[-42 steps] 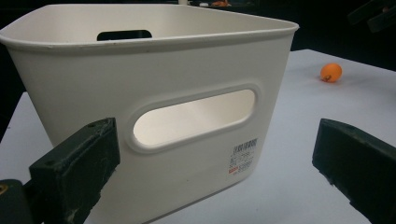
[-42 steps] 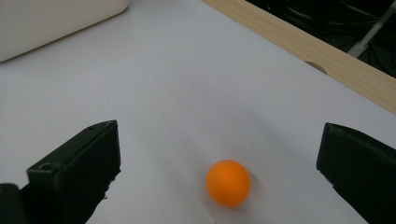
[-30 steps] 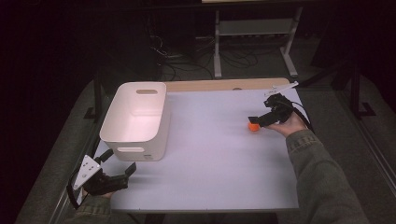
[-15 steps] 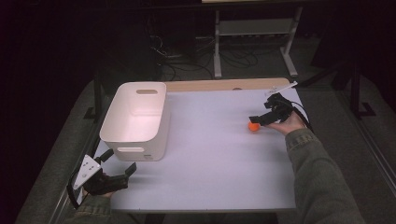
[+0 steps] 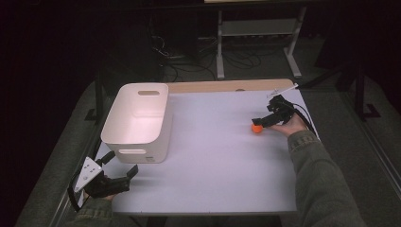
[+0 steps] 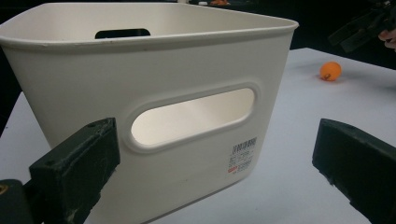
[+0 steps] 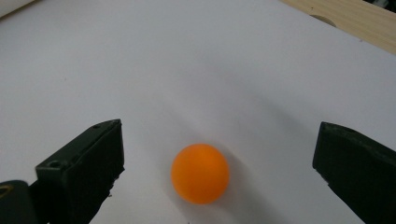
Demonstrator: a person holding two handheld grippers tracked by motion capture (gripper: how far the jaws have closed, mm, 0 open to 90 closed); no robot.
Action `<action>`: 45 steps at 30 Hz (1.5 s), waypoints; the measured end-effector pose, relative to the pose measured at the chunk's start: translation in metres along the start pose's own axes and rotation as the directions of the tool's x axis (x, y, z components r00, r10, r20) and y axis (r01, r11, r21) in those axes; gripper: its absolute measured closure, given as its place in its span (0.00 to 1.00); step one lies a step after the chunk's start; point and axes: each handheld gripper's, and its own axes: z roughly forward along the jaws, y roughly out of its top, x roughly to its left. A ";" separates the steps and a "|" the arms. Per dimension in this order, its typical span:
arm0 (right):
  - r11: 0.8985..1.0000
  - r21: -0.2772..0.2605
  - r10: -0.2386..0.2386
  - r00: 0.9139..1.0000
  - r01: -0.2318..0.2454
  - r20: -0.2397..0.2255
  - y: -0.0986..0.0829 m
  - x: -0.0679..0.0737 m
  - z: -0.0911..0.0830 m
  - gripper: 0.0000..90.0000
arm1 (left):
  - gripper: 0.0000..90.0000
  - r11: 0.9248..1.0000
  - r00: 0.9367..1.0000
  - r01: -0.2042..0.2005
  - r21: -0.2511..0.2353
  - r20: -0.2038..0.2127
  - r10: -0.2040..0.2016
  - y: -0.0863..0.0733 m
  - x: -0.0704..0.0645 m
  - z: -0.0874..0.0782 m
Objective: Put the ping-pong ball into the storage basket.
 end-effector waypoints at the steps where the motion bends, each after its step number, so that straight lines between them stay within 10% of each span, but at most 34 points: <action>1: 1.000 0.001 0.001 1.000 -0.001 -0.002 0.000 0.000 0.000 0.02 | 0.00 1.000 1.000 0.000 0.000 0.000 0.000 0.000 0.000 0.000; 45: 0.989 0.145 -0.020 0.999 0.027 -0.050 -0.007 0.003 0.033 0.13 | 0.00 1.000 1.000 -0.002 0.006 0.000 0.002 0.000 0.000 0.000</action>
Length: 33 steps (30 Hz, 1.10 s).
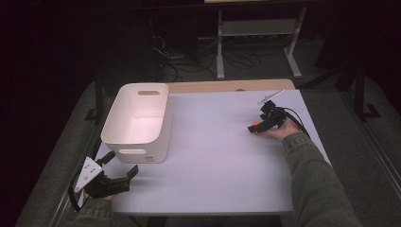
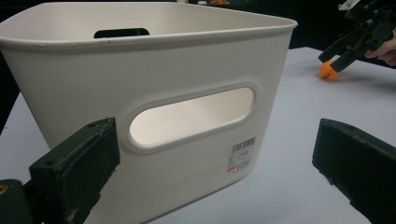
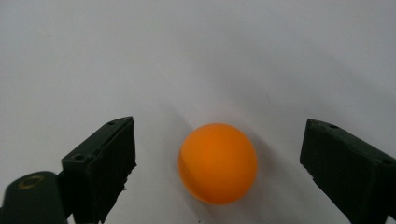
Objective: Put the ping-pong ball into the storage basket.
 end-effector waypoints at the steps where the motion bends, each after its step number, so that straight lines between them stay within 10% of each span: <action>1: 1.000 0.002 0.001 1.000 -0.001 -0.001 0.000 0.000 0.000 0.14 | 0.00 1.000 1.000 -0.001 0.001 0.001 0.001 0.000 0.000 0.000; 33: 0.999 0.037 -0.028 0.999 0.027 0.030 -0.003 -0.001 0.003 0.40 | 0.00 1.000 1.000 -0.002 -0.002 0.000 0.002 0.000 0.000 0.000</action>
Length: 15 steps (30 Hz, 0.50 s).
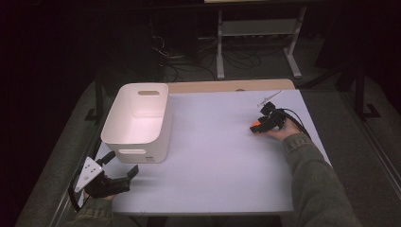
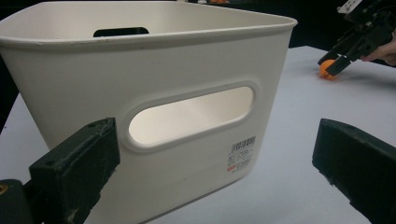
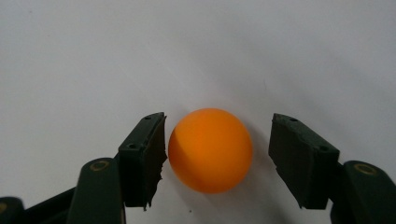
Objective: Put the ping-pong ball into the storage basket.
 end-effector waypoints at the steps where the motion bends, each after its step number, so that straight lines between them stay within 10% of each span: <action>1: 1.000 0.001 -0.001 1.000 0.001 0.003 0.000 0.000 0.000 0.41 | 0.00 1.000 1.000 0.000 0.001 0.000 0.000 0.000 0.000 0.000; 15: 1.000 -0.001 -0.010 1.000 0.010 -0.016 0.001 0.003 0.000 0.55 | 0.00 1.000 1.000 -0.001 0.002 0.001 0.001 0.000 0.000 0.000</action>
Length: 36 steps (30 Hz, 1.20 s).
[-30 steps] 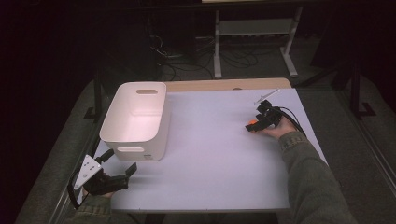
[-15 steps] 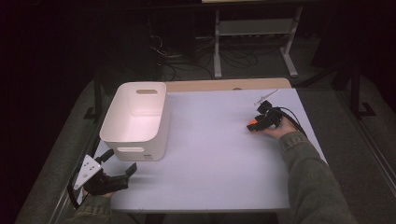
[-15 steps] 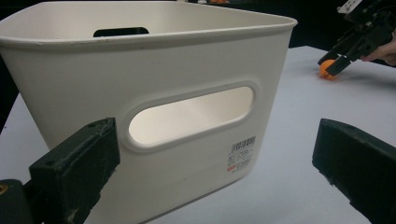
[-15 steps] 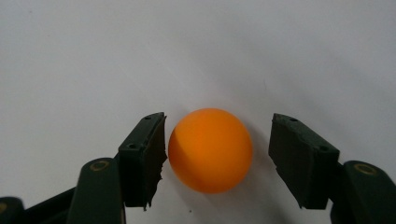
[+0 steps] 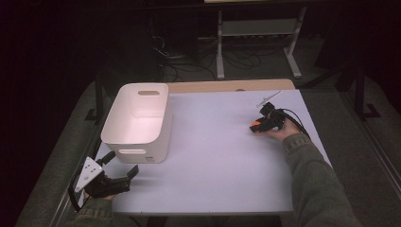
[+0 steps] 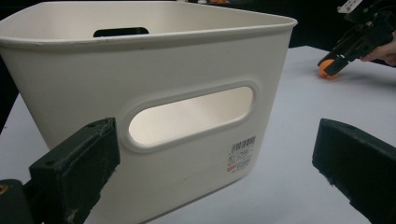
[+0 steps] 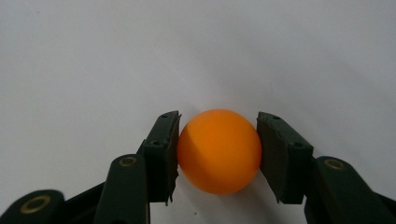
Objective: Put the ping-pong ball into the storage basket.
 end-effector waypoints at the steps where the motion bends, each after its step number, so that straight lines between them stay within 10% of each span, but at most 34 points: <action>1: 1.000 0.000 0.001 1.000 -0.001 -0.002 0.000 0.000 0.000 0.55 | 0.00 1.000 1.000 0.000 0.000 0.000 0.000 0.000 0.000 0.000; 36: 0.997 -0.043 -0.061 0.998 0.061 0.001 0.024 0.015 -0.043 0.55 | 0.00 1.000 1.000 -0.006 0.001 0.006 0.006 0.000 -0.001 0.000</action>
